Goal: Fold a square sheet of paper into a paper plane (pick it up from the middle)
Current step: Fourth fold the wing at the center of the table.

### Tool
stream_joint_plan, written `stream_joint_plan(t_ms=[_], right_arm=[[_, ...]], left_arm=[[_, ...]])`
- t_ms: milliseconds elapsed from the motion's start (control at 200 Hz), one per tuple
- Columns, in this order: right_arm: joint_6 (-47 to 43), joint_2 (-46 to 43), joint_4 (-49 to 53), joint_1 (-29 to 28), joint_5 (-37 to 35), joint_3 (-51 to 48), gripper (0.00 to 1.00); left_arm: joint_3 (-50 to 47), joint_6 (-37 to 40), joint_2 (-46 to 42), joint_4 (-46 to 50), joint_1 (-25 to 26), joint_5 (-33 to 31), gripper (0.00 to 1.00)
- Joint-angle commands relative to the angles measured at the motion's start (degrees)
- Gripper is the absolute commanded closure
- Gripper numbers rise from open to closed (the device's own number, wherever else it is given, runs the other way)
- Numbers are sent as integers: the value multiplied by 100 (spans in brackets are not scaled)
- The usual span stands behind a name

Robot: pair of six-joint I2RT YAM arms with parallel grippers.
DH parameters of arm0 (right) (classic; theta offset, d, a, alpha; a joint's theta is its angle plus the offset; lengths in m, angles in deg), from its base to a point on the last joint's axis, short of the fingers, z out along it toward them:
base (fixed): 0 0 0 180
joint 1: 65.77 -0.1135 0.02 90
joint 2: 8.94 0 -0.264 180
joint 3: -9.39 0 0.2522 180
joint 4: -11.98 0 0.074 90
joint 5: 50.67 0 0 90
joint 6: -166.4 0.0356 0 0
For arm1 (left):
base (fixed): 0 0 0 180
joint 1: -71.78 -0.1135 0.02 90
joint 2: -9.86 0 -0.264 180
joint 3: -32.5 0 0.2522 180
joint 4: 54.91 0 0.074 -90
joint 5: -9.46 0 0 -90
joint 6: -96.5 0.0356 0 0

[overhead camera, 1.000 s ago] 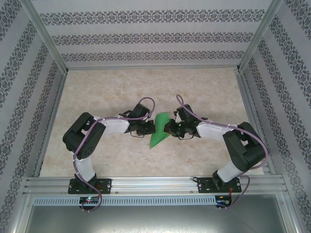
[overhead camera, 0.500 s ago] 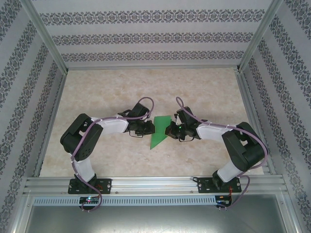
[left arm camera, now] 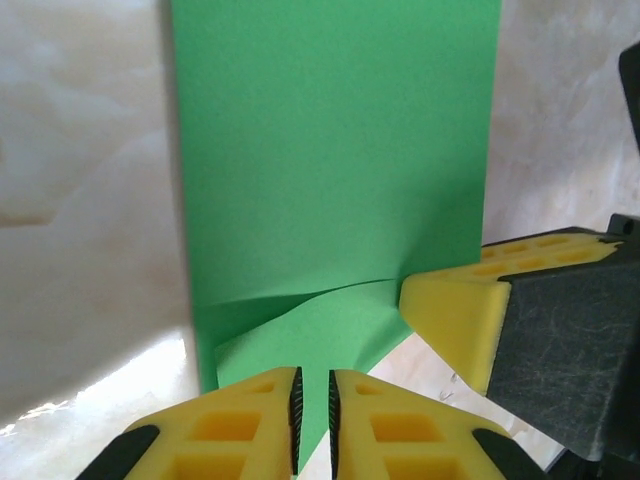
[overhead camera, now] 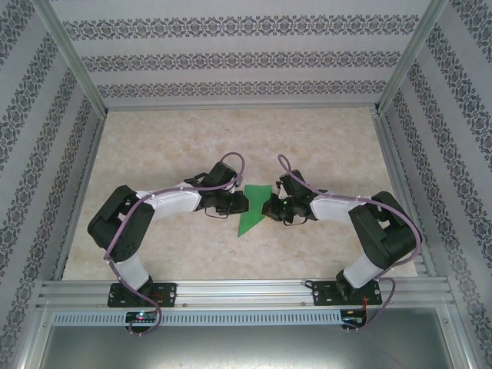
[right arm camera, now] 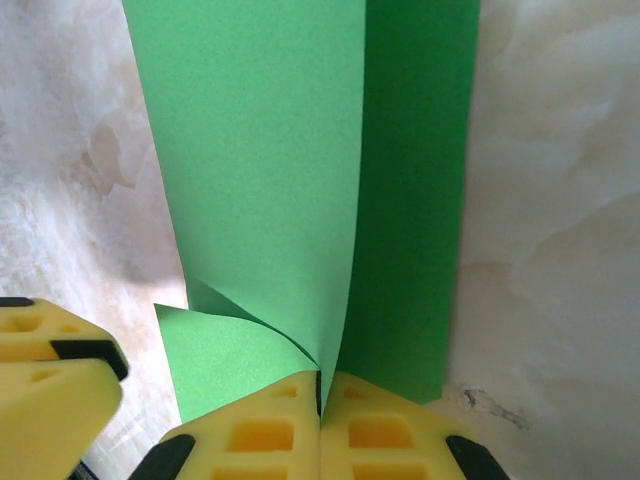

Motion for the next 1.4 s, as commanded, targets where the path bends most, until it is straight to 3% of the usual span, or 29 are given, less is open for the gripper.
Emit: stream_joint_plan(t_ms=[0,220,550,704,999,1394], right_arm=[[-96,27,-31,45,36,-24,94],[-48,-91,-57,71,112,-51,93],[200,-271,-510,54,353,-271,80],[323,-244,-711,-23,386,-419,78],[493,-208,-921,-78,475,-422,89],[624,7,-1071,-140,671,-180,94]], left_arm=[[155,131,264,196,93,174,82],[257,327,591,366,94,-17,84],[250,375,786,296,93,-55,86],[248,406,794,303,85,-54,87],[249,477,762,373,84,-56,87],[258,545,735,417,84,-71,88]])
